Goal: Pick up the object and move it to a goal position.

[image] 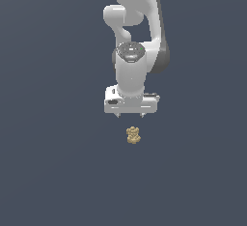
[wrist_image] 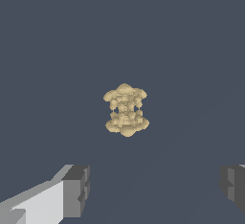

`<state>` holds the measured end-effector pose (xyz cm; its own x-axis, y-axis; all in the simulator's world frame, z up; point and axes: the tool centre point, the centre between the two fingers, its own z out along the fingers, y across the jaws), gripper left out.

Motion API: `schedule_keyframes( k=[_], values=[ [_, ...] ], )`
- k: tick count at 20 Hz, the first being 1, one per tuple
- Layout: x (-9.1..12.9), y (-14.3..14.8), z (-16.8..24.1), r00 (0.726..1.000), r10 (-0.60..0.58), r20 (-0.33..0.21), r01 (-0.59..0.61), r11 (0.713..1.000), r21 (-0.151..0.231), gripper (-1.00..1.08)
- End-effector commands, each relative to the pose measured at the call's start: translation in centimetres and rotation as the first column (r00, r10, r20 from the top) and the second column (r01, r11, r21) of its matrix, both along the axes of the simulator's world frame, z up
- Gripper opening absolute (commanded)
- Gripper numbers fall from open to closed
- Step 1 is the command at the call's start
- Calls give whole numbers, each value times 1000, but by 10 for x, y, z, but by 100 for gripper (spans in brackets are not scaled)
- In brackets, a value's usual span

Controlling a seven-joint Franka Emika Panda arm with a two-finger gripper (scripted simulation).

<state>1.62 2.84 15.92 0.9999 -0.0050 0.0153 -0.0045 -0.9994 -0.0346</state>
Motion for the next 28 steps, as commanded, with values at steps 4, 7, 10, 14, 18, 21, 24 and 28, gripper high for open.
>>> schedule_keyframes(
  k=[4,7,10,14,18,21,24,28],
  values=[
    [17,8,-27,999,36,-7,-36,999,-16,100],
    [25,12,-41,998,54,-10,-54,998,-24,100],
    [31,15,-52,998,67,-13,-68,997,-29,100],
    [35,18,-60,997,78,-15,-78,996,-34,100],
    [35,18,-62,997,79,-16,-79,996,-34,100],
    [35,18,-65,997,79,-16,-79,996,-34,100],
    [34,18,-75,997,79,-16,-79,996,-34,100],
    [34,18,-97,997,80,-16,-80,996,-34,100]
  ],
)
